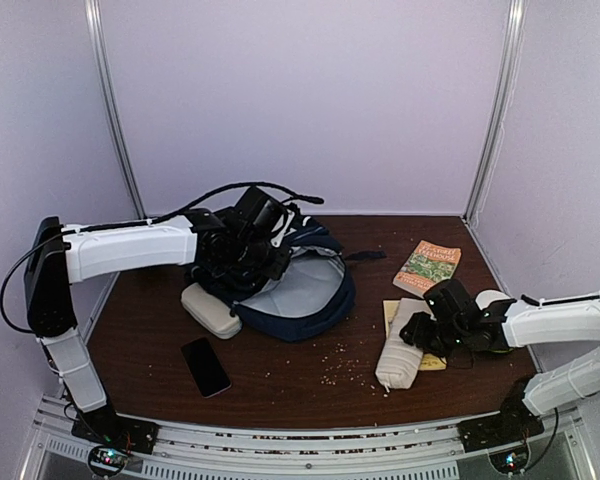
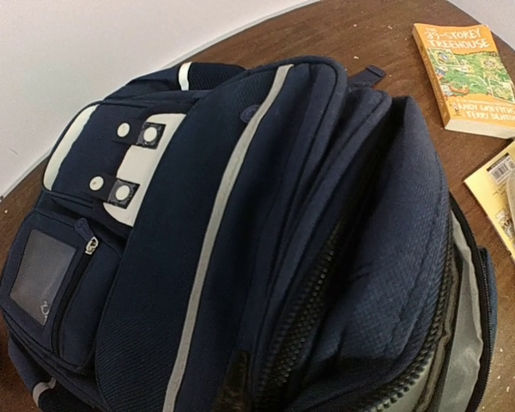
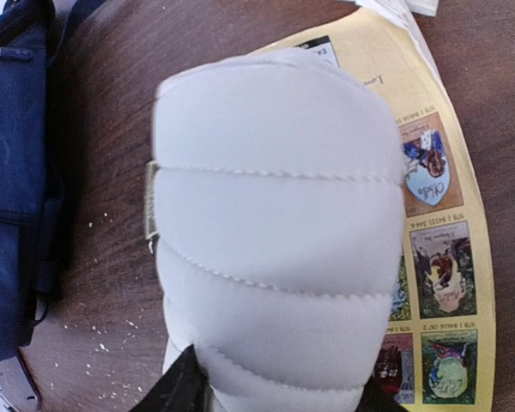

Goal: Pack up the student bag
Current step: Pick up the stationery from the center of the board, then place the stationery in the student bag.

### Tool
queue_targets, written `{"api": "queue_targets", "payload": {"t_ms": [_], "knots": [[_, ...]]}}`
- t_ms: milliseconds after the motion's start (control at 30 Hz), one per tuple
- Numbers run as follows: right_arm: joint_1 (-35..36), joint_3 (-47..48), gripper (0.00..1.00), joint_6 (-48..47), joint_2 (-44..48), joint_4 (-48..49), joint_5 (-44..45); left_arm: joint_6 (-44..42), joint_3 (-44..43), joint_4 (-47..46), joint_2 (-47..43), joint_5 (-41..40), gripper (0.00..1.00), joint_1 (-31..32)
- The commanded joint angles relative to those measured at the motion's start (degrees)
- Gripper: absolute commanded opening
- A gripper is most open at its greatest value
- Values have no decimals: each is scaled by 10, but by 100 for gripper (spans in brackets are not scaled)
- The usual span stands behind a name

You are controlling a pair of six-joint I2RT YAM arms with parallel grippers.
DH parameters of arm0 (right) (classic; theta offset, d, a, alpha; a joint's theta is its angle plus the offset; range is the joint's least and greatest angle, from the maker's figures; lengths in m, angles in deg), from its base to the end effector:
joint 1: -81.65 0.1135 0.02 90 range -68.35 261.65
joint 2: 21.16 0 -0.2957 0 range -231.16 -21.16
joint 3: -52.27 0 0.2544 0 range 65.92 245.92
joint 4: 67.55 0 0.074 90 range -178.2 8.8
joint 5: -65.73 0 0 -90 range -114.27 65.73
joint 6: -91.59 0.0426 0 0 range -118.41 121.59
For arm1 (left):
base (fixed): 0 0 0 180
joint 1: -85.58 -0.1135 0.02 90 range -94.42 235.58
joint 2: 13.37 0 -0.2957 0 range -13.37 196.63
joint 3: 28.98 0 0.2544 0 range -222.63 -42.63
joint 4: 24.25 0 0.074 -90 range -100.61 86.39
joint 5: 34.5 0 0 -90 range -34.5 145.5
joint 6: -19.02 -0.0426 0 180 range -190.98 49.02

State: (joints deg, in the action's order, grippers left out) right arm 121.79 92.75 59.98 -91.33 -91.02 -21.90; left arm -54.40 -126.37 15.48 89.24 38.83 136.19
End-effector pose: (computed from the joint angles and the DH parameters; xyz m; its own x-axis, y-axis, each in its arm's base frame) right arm 0.1621 0.1344 0.1724 -0.8531 0.3937 -0.3424 0.1934 0.8481 0.4933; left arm 0.2754 -0.3162 0.2978 -0.6042 0.3051 -0.7361 0.4582 0.8888 -0.0077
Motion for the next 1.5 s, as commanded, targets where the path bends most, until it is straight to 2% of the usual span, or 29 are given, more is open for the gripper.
{"api": "queue_targets", "payload": {"t_ms": [0, 200, 233, 333, 400, 700, 1067, 1333, 1467], "knots": [[-2, -17, 39, 10, 37, 9, -7, -3, 15, -67, -53, 21, 0, 1], [4, 9, 1, -10, 132, -7, -24, -13, 22, -68, -62, 17, 0, 2], [9, 16, 0, -18, 150, -1, -29, -14, 22, -68, -65, 16, 0, 3], [24, 49, 0, -39, 190, 30, -46, -20, 23, -78, -77, 16, 0, 9], [26, 71, 0, -36, 185, 66, -71, -27, 25, -92, -84, 17, 0, 16], [35, 146, 0, 43, 17, 254, -195, -26, 3, -104, -84, 17, 0, 38], [79, 214, 0, 72, -135, 279, -235, 13, -25, -102, -102, 4, 0, 50], [110, 198, 0, 47, -98, 263, -239, 44, -108, -33, -54, -65, 0, 50], [122, 192, 0, 42, -99, 253, -254, 51, -123, -32, -42, -49, 0, 50]]}}
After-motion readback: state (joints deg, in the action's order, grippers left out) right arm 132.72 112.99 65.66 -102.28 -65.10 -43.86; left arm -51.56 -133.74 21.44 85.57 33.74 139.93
